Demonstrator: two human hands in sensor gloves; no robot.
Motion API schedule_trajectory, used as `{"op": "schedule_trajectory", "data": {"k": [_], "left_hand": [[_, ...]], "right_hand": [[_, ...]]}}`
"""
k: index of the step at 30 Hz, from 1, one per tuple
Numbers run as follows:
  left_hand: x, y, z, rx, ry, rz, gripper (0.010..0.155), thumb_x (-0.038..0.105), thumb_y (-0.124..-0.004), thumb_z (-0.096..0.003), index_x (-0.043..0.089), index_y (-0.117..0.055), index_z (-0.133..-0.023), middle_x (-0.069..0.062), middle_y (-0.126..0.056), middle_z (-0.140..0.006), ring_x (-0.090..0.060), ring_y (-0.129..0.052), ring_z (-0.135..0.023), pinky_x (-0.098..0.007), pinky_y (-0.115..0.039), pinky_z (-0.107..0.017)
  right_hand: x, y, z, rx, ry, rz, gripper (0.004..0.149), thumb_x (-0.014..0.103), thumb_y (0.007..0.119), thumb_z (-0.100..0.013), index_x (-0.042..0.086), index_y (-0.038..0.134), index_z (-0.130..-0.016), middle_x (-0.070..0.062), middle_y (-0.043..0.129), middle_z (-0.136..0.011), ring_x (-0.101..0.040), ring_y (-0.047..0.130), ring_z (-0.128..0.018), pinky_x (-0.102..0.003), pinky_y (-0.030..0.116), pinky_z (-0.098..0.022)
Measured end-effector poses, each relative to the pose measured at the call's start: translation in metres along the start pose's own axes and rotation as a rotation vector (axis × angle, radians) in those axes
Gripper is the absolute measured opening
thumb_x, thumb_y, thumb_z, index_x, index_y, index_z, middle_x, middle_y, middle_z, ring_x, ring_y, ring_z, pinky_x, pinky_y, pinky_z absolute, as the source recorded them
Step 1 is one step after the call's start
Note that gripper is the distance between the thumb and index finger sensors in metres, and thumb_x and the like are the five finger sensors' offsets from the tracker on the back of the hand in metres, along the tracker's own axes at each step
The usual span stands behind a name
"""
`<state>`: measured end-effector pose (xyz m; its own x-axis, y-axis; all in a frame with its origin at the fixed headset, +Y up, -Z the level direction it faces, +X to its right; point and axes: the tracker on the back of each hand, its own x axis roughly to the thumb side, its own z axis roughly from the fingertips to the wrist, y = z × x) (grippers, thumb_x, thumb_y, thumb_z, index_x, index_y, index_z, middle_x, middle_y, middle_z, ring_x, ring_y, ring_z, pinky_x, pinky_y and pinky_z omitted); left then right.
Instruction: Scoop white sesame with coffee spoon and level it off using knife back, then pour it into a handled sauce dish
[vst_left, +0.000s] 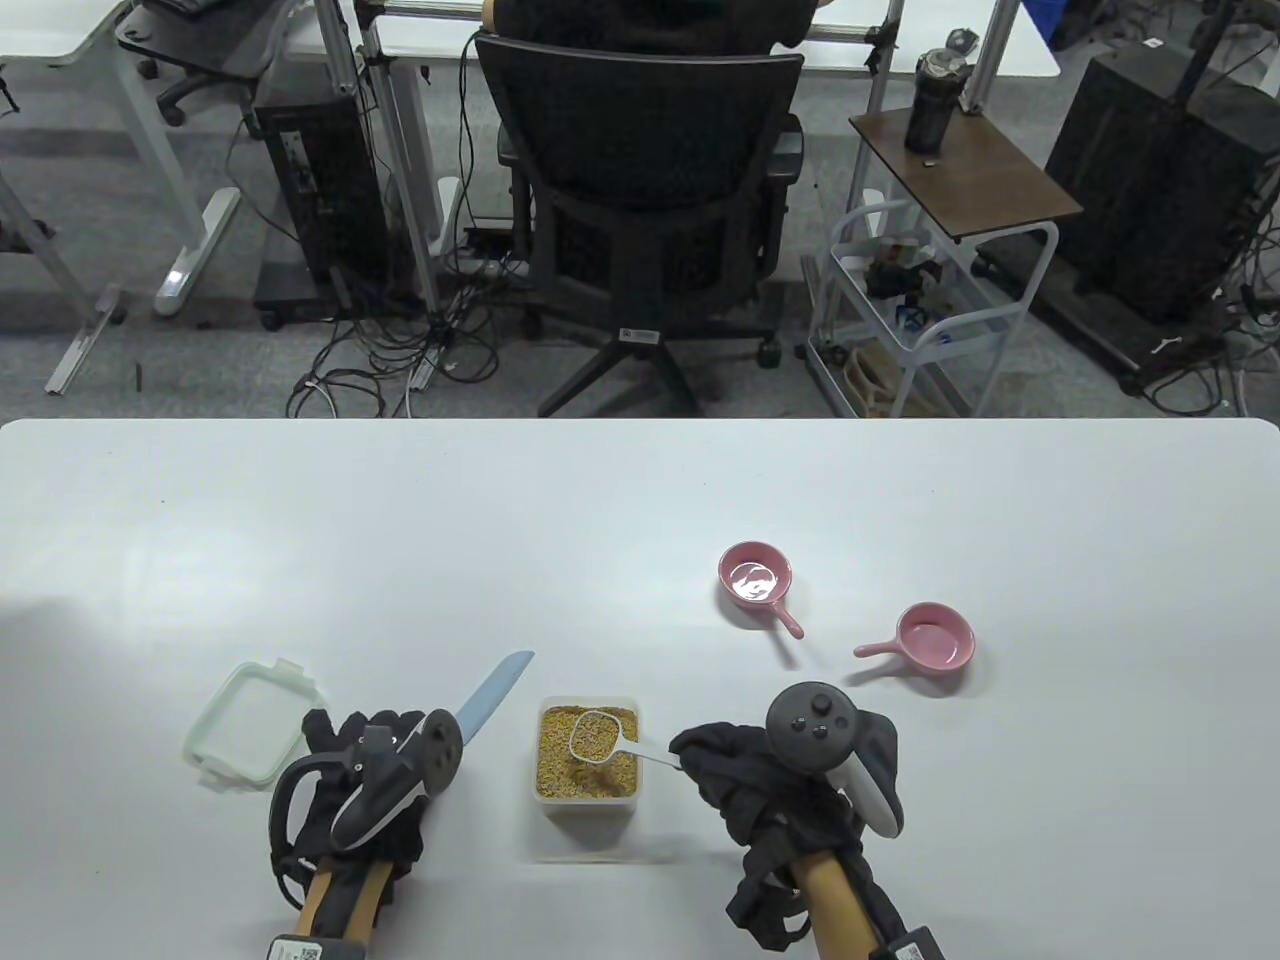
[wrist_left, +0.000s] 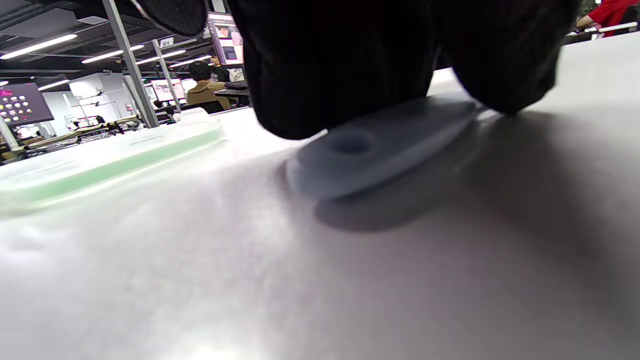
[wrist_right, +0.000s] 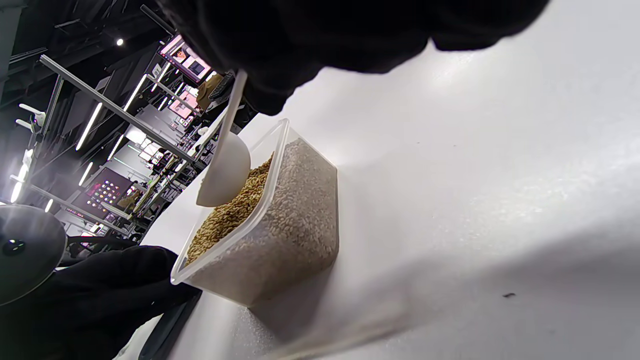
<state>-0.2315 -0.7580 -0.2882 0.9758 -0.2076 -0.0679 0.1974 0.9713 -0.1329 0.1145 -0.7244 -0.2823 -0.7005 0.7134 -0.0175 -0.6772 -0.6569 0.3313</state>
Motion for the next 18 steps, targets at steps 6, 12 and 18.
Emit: {"op": "schedule_trajectory", "data": {"k": [6, 12, 18], "left_hand": [[0.004, 0.020, 0.016, 0.140, -0.030, 0.047, 0.068, 0.068, -0.068, -0.0531, 0.031, -0.068, -0.110, 0.004, -0.084, -0.107, -0.027, -0.084, -0.103, -0.070, -0.045, -0.080], [0.000, 0.033, 0.030, 0.288, -0.085, 0.211, 0.083, 0.070, -0.056, -0.0556, 0.029, -0.037, -0.125, -0.005, -0.043, -0.132, -0.039, -0.052, -0.122, -0.068, -0.043, -0.080], [-0.006, 0.024, 0.026, 0.231, -0.164, 0.301, 0.091, 0.072, -0.042, -0.0532, 0.026, -0.009, -0.124, -0.009, -0.012, -0.132, -0.047, -0.017, -0.118, -0.070, -0.031, -0.079]], "right_hand": [[0.000, -0.001, 0.000, -0.008, -0.002, -0.007, 0.038, 0.030, 0.075, -0.058, 0.014, 0.090, -0.089, 0.001, 0.097, -0.044, -0.017, 0.092, -0.026, -0.042, 0.082, -0.028], [-0.001, -0.001, 0.001, -0.012, 0.000, -0.010, 0.038, 0.030, 0.075, -0.058, 0.014, 0.090, -0.089, 0.001, 0.097, -0.044, -0.017, 0.092, -0.026, -0.042, 0.082, -0.028], [-0.002, 0.000, 0.001, -0.011, 0.008, -0.009, 0.038, 0.030, 0.075, -0.058, 0.014, 0.090, -0.089, 0.001, 0.097, -0.044, -0.017, 0.092, -0.026, -0.042, 0.082, -0.028]]}}
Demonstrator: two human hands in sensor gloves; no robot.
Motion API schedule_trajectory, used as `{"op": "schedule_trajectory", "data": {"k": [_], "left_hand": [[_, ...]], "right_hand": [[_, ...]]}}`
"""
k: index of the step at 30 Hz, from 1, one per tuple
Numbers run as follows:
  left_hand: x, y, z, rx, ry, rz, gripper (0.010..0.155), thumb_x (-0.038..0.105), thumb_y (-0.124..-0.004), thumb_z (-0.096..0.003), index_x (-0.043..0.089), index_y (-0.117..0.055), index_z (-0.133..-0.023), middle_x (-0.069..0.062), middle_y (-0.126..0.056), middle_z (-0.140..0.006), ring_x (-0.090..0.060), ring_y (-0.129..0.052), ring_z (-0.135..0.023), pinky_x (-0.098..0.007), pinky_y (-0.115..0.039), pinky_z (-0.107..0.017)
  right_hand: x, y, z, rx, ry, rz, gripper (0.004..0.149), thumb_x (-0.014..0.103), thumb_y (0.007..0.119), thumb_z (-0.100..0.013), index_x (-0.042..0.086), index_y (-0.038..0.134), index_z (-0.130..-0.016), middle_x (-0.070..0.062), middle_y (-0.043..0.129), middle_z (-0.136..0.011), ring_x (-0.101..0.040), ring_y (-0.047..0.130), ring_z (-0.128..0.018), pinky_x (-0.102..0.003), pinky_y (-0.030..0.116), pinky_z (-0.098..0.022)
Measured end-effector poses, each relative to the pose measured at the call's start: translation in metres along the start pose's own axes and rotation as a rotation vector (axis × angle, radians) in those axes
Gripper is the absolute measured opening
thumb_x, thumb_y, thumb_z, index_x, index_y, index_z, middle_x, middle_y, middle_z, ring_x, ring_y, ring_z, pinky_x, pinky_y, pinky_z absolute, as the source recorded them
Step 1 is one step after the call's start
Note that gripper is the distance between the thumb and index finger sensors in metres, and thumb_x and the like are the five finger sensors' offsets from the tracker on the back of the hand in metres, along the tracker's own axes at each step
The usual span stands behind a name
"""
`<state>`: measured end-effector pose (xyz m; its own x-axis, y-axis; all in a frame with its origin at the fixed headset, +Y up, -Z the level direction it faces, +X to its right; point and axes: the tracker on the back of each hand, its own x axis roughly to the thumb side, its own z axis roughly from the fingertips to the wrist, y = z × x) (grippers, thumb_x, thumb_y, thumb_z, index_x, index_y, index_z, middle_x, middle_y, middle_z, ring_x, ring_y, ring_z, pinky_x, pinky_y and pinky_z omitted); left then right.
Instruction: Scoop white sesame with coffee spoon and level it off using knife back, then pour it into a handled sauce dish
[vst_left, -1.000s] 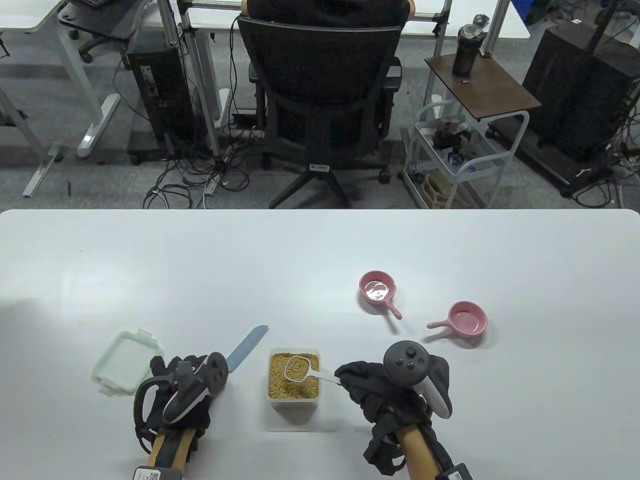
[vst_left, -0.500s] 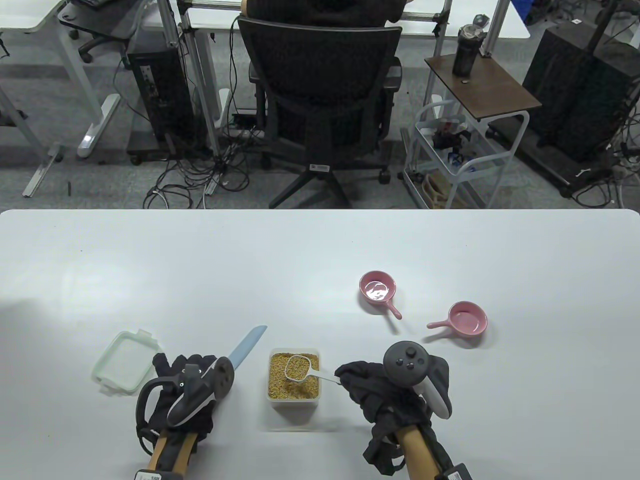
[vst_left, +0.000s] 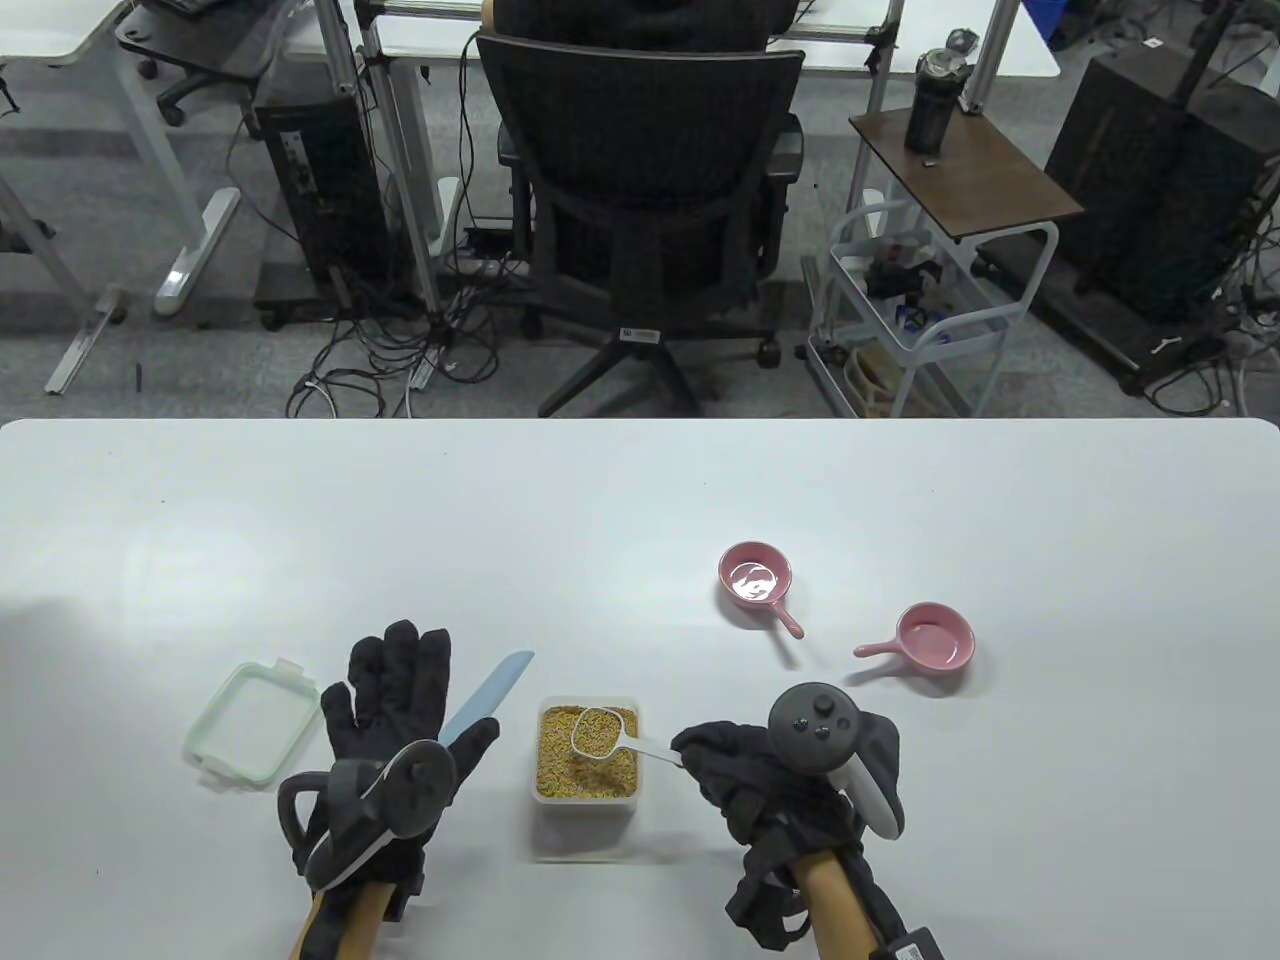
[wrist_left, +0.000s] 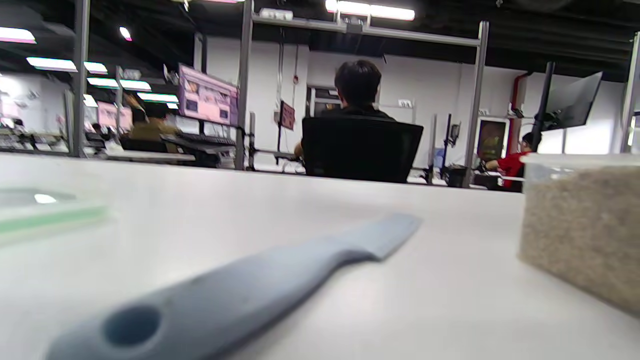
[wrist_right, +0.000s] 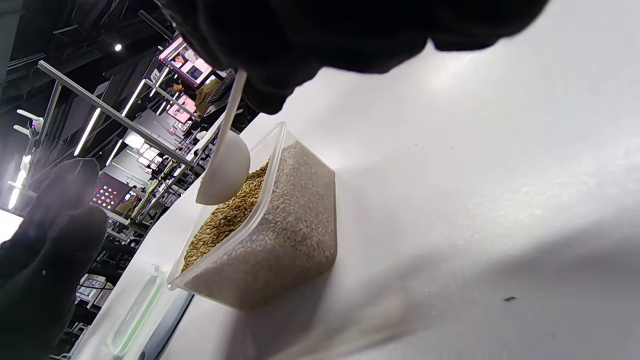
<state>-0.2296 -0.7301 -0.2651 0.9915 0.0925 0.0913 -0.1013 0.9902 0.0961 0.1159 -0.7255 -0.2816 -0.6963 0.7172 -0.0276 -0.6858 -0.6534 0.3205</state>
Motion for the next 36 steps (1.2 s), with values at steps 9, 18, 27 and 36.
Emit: {"op": "schedule_trajectory", "data": {"k": [9, 18, 27, 36], "left_hand": [[-0.010, -0.015, -0.002, -0.083, 0.019, 0.007, 0.091, 0.073, -0.036, -0.0522, 0.027, 0.000, -0.121, -0.010, -0.003, -0.130, -0.047, -0.004, -0.114, -0.072, -0.022, -0.077], [-0.017, -0.020, -0.005, -0.099, 0.033, 0.017, 0.091, 0.073, -0.037, -0.0525, 0.026, -0.002, -0.122, -0.011, -0.006, -0.130, -0.047, -0.006, -0.115, -0.072, -0.022, -0.077], [-0.017, -0.020, -0.007, -0.115, 0.024, 0.006, 0.090, 0.073, -0.037, -0.0525, 0.027, -0.003, -0.122, -0.011, -0.007, -0.131, -0.047, -0.006, -0.115, -0.071, -0.022, -0.077], [-0.023, -0.019, -0.009, -0.120, 0.037, 0.011, 0.090, 0.073, -0.038, -0.0526, 0.027, -0.004, -0.123, -0.011, -0.007, -0.131, -0.048, -0.006, -0.115, -0.072, -0.022, -0.076]], "right_hand": [[0.000, 0.001, 0.000, 0.006, 0.007, 0.002, 0.038, 0.030, 0.075, -0.058, 0.014, 0.090, -0.089, 0.001, 0.097, -0.044, -0.017, 0.092, -0.026, -0.042, 0.082, -0.028], [0.000, -0.002, -0.001, 0.003, -0.001, -0.056, 0.038, 0.030, 0.075, -0.059, 0.014, 0.090, -0.090, 0.002, 0.097, -0.045, -0.016, 0.092, -0.027, -0.042, 0.082, -0.028], [0.002, -0.039, -0.010, -0.106, 0.018, -0.196, 0.039, 0.030, 0.074, -0.059, 0.014, 0.088, -0.092, 0.001, 0.096, -0.047, -0.018, 0.092, -0.029, -0.043, 0.081, -0.030], [-0.010, -0.087, -0.046, -0.307, 0.216, -0.254, 0.043, 0.032, 0.073, -0.061, 0.013, 0.079, -0.100, -0.002, 0.093, -0.059, -0.021, 0.092, -0.040, -0.045, 0.079, -0.038]]}}
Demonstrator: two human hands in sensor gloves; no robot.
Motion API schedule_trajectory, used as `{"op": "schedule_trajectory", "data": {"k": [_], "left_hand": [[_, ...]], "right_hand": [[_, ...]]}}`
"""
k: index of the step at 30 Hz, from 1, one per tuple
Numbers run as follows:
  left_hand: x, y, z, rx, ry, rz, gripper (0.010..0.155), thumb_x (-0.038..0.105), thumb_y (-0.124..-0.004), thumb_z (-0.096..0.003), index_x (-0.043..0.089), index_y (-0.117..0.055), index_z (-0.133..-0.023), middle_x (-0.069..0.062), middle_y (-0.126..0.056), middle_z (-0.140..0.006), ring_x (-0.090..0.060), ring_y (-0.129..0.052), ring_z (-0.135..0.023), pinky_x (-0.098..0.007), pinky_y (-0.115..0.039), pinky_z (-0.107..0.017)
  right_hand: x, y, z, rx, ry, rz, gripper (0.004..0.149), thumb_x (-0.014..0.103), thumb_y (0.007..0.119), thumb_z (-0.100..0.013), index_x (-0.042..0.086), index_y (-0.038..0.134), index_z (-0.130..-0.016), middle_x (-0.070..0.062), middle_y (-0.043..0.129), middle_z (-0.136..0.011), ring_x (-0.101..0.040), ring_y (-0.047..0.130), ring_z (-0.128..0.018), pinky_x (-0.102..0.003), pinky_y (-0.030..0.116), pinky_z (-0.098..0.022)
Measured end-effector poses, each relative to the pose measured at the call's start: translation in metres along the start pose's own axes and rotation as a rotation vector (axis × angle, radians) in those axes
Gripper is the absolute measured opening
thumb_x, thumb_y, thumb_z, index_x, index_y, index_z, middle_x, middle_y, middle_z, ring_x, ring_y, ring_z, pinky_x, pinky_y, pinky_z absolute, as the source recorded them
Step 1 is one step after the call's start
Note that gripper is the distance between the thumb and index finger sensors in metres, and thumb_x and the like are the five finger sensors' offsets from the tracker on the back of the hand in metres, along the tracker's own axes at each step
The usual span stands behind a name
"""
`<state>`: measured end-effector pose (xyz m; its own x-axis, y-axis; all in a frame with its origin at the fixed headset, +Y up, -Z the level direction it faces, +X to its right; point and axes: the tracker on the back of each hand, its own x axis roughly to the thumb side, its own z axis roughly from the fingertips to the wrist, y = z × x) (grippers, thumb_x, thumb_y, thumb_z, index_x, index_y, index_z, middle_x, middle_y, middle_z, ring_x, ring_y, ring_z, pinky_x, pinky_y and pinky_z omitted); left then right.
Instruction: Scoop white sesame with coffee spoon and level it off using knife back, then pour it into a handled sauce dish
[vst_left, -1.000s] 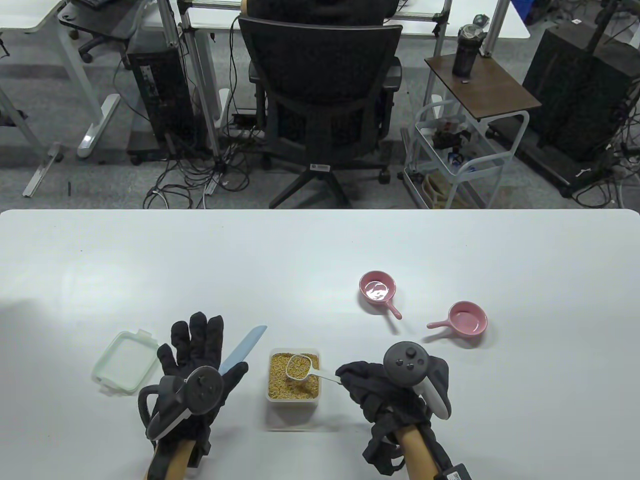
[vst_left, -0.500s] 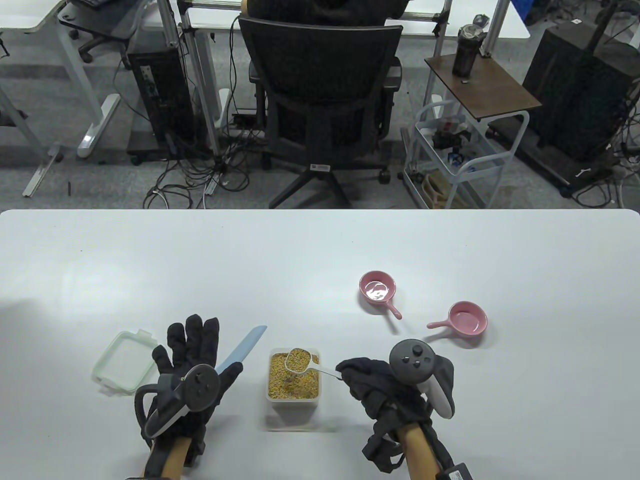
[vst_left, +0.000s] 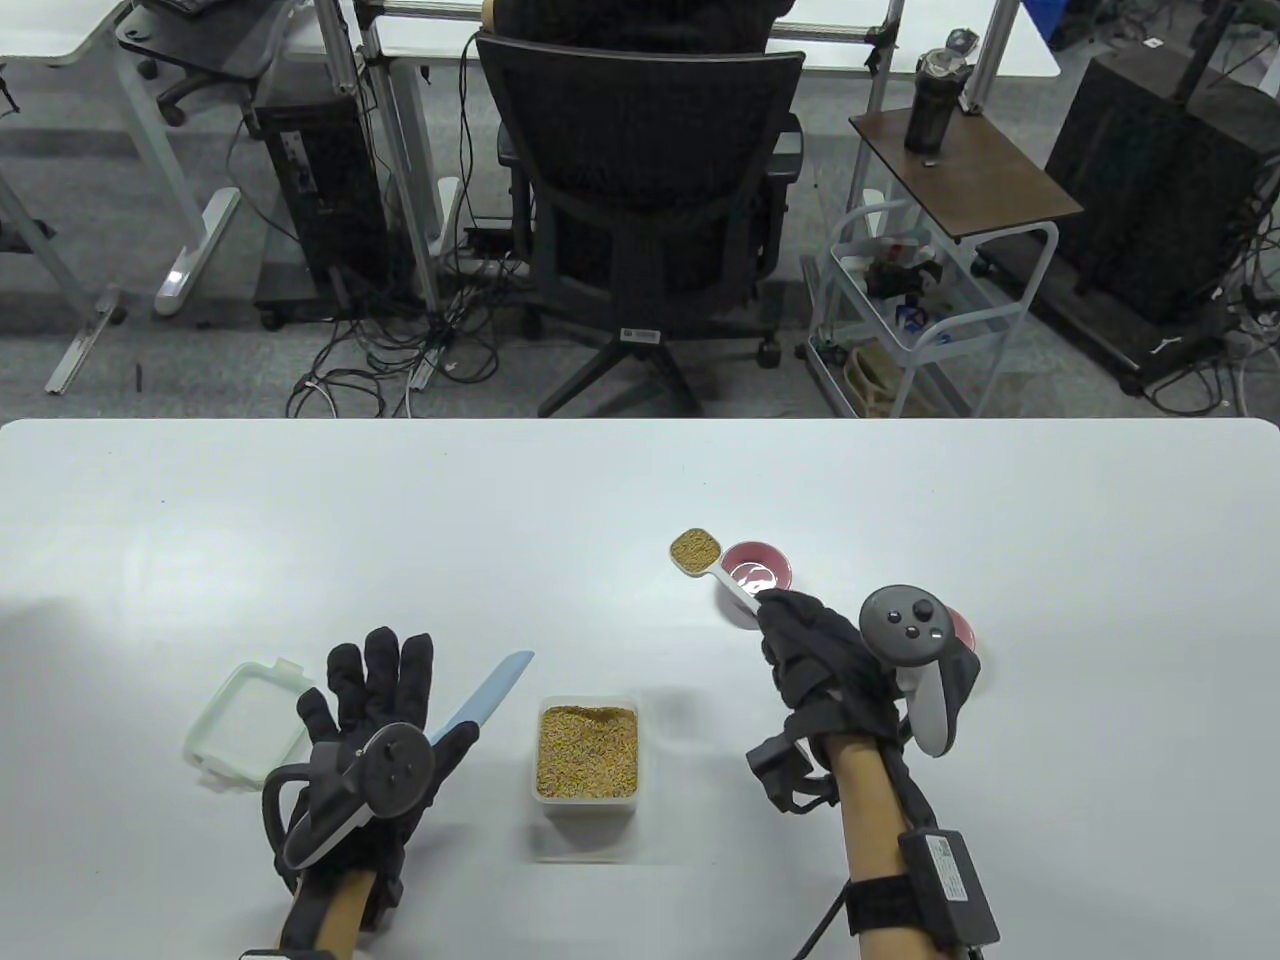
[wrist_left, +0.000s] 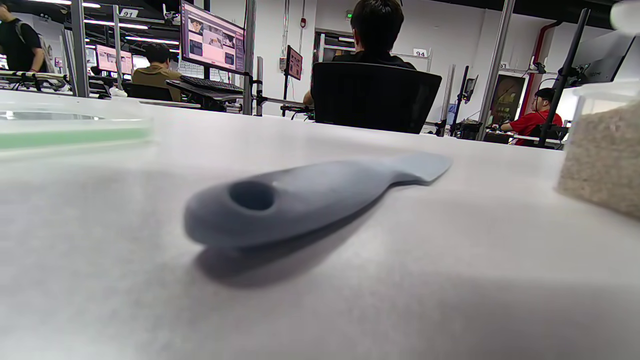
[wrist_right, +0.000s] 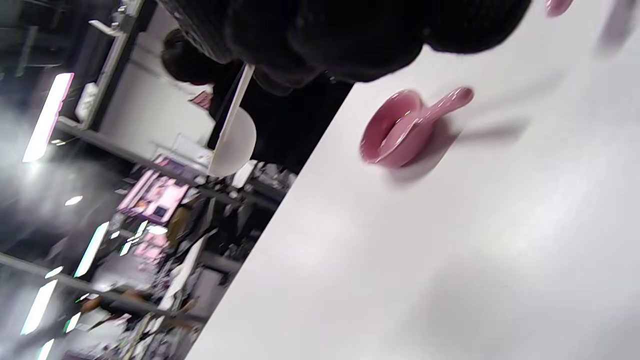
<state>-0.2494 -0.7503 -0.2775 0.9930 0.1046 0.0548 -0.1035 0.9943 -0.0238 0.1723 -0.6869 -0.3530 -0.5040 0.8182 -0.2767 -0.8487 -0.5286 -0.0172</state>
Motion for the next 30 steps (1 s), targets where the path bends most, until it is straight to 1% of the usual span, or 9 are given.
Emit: {"op": "schedule_trajectory", "data": {"k": [4, 8, 10, 14, 18, 22, 25, 27, 30], "left_hand": [[0.001, 0.000, -0.001, -0.009, -0.005, -0.023, 0.090, 0.073, -0.038, -0.0525, 0.028, -0.004, -0.123, -0.011, -0.007, -0.131, -0.049, -0.006, -0.114, -0.072, -0.022, -0.076], [0.002, 0.000, -0.002, -0.008, -0.011, -0.040, 0.090, 0.073, -0.038, -0.0526, 0.028, -0.004, -0.123, -0.011, -0.007, -0.131, -0.049, -0.006, -0.114, -0.072, -0.021, -0.076], [0.001, -0.001, -0.002, -0.008, -0.013, -0.035, 0.090, 0.073, -0.038, -0.0526, 0.028, -0.004, -0.123, -0.011, -0.007, -0.131, -0.049, -0.006, -0.114, -0.072, -0.021, -0.076], [0.001, -0.001, -0.003, -0.013, -0.014, -0.031, 0.090, 0.073, -0.038, -0.0527, 0.028, -0.004, -0.123, -0.011, -0.007, -0.131, -0.049, -0.006, -0.114, -0.072, -0.021, -0.076], [0.000, -0.001, -0.003, -0.029, -0.023, -0.029, 0.089, 0.073, -0.038, -0.0526, 0.030, -0.005, -0.123, -0.009, -0.007, -0.131, -0.049, -0.005, -0.114, -0.072, -0.021, -0.076], [0.000, 0.000, -0.003, -0.036, -0.022, -0.040, 0.089, 0.073, -0.038, -0.0525, 0.031, -0.005, -0.123, -0.009, -0.007, -0.131, -0.049, -0.005, -0.114, -0.072, -0.021, -0.076], [-0.002, 0.000, -0.002, -0.031, -0.018, -0.031, 0.089, 0.073, -0.039, -0.0525, 0.031, -0.005, -0.123, -0.010, -0.006, -0.131, -0.049, -0.005, -0.114, -0.072, -0.020, -0.076], [-0.002, 0.000, -0.002, -0.030, -0.016, -0.032, 0.089, 0.073, -0.039, -0.0524, 0.031, -0.005, -0.123, -0.010, -0.007, -0.131, -0.049, -0.005, -0.114, -0.072, -0.020, -0.076], [-0.002, 0.000, -0.002, -0.038, -0.015, -0.034, 0.089, 0.073, -0.038, -0.0524, 0.030, -0.005, -0.123, -0.010, -0.007, -0.131, -0.049, -0.005, -0.114, -0.072, -0.020, -0.076]], "right_hand": [[-0.013, 0.000, -0.019, -0.083, 0.104, 0.077, 0.044, 0.030, 0.074, -0.061, 0.013, 0.077, -0.101, -0.002, 0.092, -0.062, -0.022, 0.091, -0.044, -0.046, 0.078, -0.042], [-0.023, 0.007, -0.033, -0.146, 0.182, 0.272, 0.042, 0.029, 0.073, -0.062, 0.016, 0.077, -0.101, -0.002, 0.092, -0.064, -0.022, 0.091, -0.047, -0.046, 0.078, -0.044], [-0.023, 0.010, -0.036, -0.174, 0.196, 0.323, 0.041, 0.030, 0.073, -0.062, 0.019, 0.077, -0.101, -0.002, 0.091, -0.066, -0.022, 0.091, -0.049, -0.046, 0.077, -0.046], [-0.015, 0.018, -0.037, -0.229, 0.194, 0.433, 0.040, 0.030, 0.073, -0.062, 0.024, 0.077, -0.102, -0.001, 0.090, -0.070, -0.023, 0.090, -0.053, -0.046, 0.076, -0.050], [-0.004, 0.028, -0.033, -0.311, 0.175, 0.652, 0.040, 0.032, 0.073, -0.062, 0.029, 0.077, -0.101, 0.000, 0.090, -0.073, -0.022, 0.090, -0.057, -0.046, 0.076, -0.052], [0.002, 0.037, -0.028, -0.376, 0.131, 0.817, 0.040, 0.033, 0.073, -0.062, 0.034, 0.077, -0.101, 0.001, 0.088, -0.077, -0.023, 0.090, -0.060, -0.046, 0.075, -0.054], [0.004, 0.040, -0.025, -0.415, 0.098, 0.875, 0.040, 0.033, 0.072, -0.062, 0.038, 0.075, -0.102, 0.000, 0.085, -0.083, -0.024, 0.088, -0.066, -0.048, 0.074, -0.058], [0.005, 0.043, -0.023, -0.386, 0.100, 0.927, 0.041, 0.034, 0.072, -0.062, 0.040, 0.074, -0.103, -0.002, 0.078, -0.091, -0.025, 0.083, -0.073, -0.050, 0.070, -0.063], [0.005, 0.041, -0.019, -0.438, 0.069, 0.934, 0.041, 0.034, 0.072, -0.062, 0.041, 0.075, -0.102, -0.002, 0.077, -0.091, -0.025, 0.083, -0.073, -0.050, 0.070, -0.063]]}}
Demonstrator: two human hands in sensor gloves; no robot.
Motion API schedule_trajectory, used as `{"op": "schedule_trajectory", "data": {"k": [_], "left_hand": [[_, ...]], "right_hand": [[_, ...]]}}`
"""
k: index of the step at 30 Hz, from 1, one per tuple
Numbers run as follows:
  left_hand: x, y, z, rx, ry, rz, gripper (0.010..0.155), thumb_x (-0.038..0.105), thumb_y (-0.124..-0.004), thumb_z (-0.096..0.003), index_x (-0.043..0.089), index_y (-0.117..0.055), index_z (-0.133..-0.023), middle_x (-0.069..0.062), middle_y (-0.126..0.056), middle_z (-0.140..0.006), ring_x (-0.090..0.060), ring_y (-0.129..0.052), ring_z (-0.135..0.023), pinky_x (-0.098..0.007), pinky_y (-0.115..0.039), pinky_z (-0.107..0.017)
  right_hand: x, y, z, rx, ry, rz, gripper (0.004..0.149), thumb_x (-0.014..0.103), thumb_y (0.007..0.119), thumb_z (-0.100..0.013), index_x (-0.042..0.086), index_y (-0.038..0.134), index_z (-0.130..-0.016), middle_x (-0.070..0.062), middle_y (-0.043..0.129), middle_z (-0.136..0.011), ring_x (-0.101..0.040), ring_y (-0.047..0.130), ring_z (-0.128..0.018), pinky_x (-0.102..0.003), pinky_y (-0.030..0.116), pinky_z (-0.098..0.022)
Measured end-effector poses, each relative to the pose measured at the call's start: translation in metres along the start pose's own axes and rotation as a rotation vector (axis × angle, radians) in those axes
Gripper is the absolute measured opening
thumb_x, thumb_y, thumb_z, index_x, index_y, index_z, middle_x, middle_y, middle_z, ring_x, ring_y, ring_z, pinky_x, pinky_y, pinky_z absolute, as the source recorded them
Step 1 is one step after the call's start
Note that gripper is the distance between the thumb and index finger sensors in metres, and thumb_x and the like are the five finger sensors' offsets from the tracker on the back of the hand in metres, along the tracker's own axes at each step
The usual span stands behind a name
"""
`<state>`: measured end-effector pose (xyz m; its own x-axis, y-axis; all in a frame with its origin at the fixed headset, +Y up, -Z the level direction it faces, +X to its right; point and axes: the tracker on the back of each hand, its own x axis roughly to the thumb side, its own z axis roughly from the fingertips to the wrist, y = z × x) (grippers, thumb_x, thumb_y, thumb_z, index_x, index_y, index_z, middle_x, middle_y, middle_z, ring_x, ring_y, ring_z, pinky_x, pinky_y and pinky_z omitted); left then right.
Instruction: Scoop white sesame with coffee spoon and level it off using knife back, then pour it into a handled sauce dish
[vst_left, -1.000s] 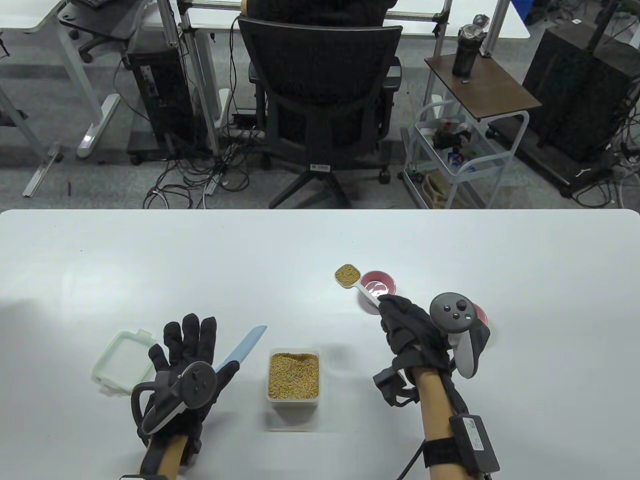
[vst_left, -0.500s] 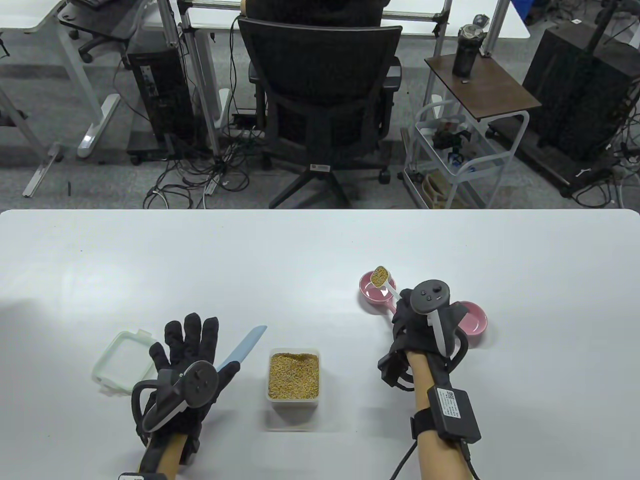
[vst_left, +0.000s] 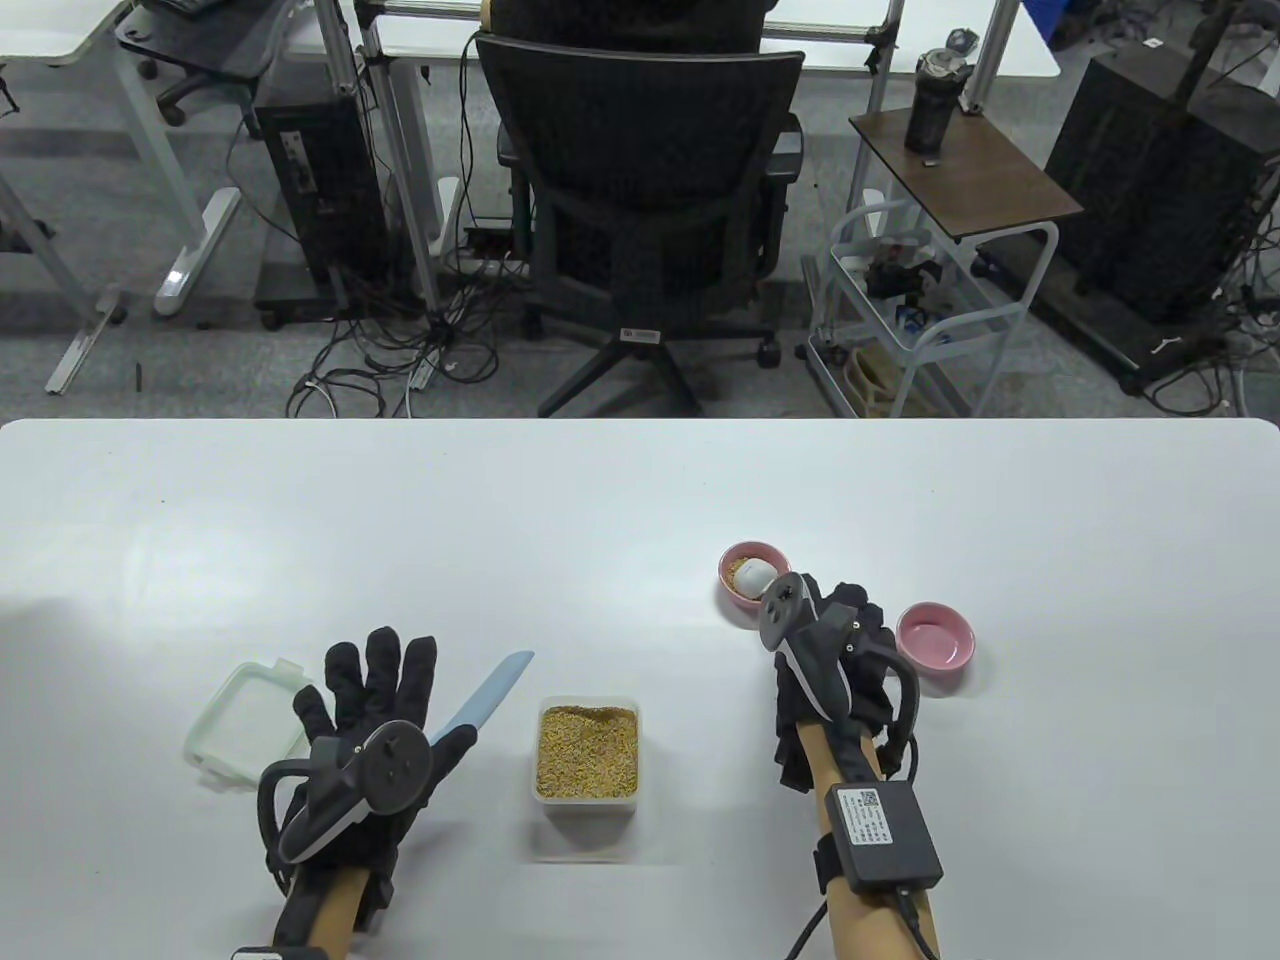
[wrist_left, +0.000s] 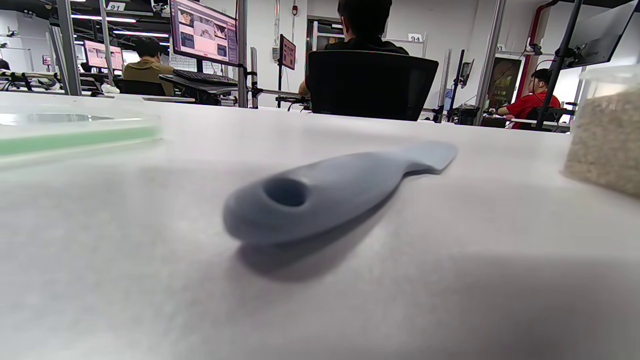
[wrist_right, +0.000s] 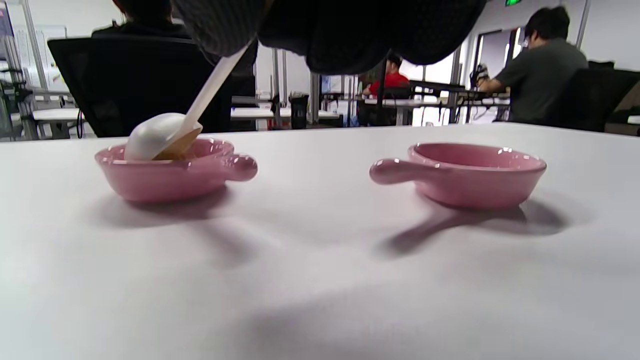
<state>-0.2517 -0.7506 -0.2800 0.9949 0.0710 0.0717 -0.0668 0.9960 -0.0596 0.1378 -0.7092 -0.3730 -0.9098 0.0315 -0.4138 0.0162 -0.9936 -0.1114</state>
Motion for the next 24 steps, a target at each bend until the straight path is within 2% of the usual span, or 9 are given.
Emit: {"op": "schedule_trajectory", "data": {"k": [2, 15, 18, 24], "left_hand": [[0.000, 0.000, 0.000, -0.003, -0.001, 0.001, 0.089, 0.073, -0.039, -0.0524, 0.030, -0.005, -0.123, -0.010, -0.007, -0.131, -0.049, -0.005, -0.114, -0.072, -0.020, -0.076], [0.003, -0.002, 0.001, -0.003, -0.021, 0.000, 0.090, 0.074, -0.038, -0.0521, 0.030, -0.005, -0.123, -0.010, -0.007, -0.131, -0.049, -0.005, -0.114, -0.072, -0.020, -0.076], [0.005, -0.003, 0.001, -0.006, -0.043, 0.012, 0.090, 0.074, -0.039, -0.0520, 0.030, -0.006, -0.123, -0.010, -0.007, -0.131, -0.049, -0.005, -0.114, -0.072, -0.020, -0.076], [0.016, -0.004, 0.001, -0.022, -0.121, 0.044, 0.092, 0.074, -0.042, -0.0514, 0.028, -0.008, -0.124, -0.010, -0.010, -0.132, -0.049, -0.007, -0.115, -0.071, -0.022, -0.078]], "right_hand": [[-0.004, -0.004, 0.002, -0.031, 0.001, -0.033, 0.041, 0.034, 0.072, -0.061, 0.040, 0.075, -0.101, -0.002, 0.078, -0.089, -0.024, 0.084, -0.071, -0.049, 0.071, -0.062], [-0.033, -0.009, 0.004, 0.010, 0.017, -0.261, 0.040, 0.035, 0.067, -0.061, 0.036, 0.075, -0.100, 0.001, 0.085, -0.080, -0.019, 0.089, -0.059, -0.046, 0.077, -0.055], [-0.038, -0.015, 0.008, 0.041, -0.026, -0.373, 0.040, 0.036, 0.067, -0.061, 0.034, 0.076, -0.100, 0.001, 0.087, -0.077, -0.018, 0.090, -0.056, -0.046, 0.078, -0.052], [-0.043, -0.028, 0.032, 0.114, -0.226, -0.583, 0.040, 0.035, 0.068, -0.061, 0.030, 0.078, -0.099, 0.000, 0.089, -0.073, -0.019, 0.091, -0.052, -0.046, 0.079, -0.049]]}}
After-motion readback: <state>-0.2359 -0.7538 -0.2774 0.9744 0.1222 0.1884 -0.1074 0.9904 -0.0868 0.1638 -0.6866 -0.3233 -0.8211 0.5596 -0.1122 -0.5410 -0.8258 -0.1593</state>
